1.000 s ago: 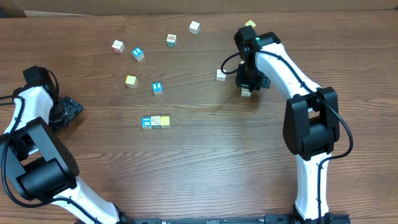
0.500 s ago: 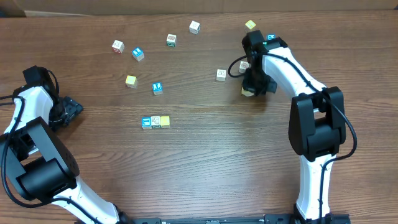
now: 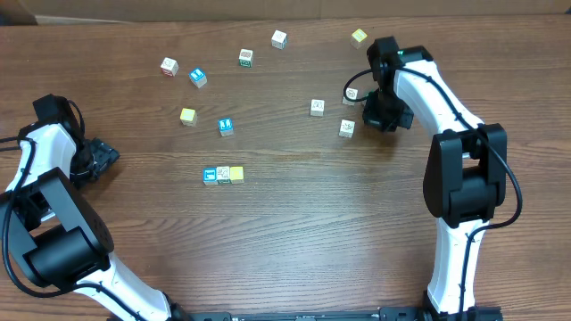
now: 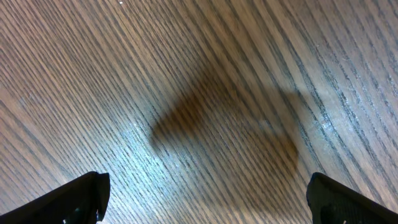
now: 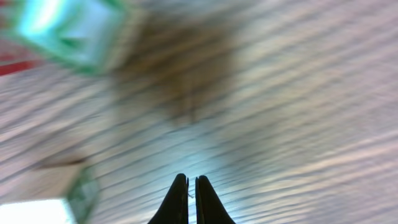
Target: Form a horizontal line
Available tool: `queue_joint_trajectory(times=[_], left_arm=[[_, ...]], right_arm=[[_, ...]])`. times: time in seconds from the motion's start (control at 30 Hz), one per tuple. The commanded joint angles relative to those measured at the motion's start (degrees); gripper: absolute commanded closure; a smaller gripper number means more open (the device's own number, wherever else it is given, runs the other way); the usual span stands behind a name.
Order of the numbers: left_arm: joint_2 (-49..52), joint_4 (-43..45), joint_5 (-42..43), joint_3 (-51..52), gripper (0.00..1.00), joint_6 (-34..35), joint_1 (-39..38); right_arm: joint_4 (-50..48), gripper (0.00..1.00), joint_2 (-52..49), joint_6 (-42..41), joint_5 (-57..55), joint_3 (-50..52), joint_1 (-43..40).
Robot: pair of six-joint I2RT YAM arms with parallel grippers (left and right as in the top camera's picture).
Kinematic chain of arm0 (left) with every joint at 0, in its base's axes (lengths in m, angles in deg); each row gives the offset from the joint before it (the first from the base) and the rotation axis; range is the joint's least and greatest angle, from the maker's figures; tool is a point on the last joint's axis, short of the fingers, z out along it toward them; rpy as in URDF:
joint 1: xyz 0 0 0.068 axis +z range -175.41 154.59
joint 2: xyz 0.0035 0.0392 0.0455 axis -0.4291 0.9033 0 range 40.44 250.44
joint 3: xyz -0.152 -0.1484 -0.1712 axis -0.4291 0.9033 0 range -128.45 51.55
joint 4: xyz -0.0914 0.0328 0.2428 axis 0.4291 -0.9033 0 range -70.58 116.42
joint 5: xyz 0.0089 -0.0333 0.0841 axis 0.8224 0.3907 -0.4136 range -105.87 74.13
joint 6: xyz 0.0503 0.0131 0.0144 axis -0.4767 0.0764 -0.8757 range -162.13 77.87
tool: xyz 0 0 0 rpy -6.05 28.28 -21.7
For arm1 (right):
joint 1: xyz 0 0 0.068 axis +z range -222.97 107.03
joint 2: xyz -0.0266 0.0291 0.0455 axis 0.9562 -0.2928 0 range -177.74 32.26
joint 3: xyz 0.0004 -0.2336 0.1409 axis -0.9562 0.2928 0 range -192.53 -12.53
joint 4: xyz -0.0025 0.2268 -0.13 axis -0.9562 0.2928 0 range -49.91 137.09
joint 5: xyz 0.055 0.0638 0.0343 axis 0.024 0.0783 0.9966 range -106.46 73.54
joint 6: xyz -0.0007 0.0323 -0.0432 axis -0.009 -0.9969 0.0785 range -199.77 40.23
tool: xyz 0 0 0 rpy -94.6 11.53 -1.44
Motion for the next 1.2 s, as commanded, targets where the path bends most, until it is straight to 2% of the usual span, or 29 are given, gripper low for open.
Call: queue_joint_trajectory(times=[0.0, 0.17, 0.4, 1.17], left_arm=[[0.2, 0.0, -0.6, 0.3, 0.0, -0.1, 0.3], [0.2, 0.0, -0.6, 0.3, 0.0, -0.1, 0.3], [0.2, 0.0, -0.6, 0.3, 0.0, -0.1, 0.3], [0.2, 0.0, -0.6, 0.3, 0.0, -0.1, 0.3]], right_arm=[[0.0, 0.96, 0.1, 4.3, 8.1, -2.0, 0.8], [-0.7, 0.96, 0.1, 4.5, 15.7, -1.9, 0.8], [-0.8, 0.96, 0.1, 4.5, 19.2, -1.9, 0.8], [-3.2, 0.96, 0.1, 2.7, 13.3, 1.0, 0.7]])
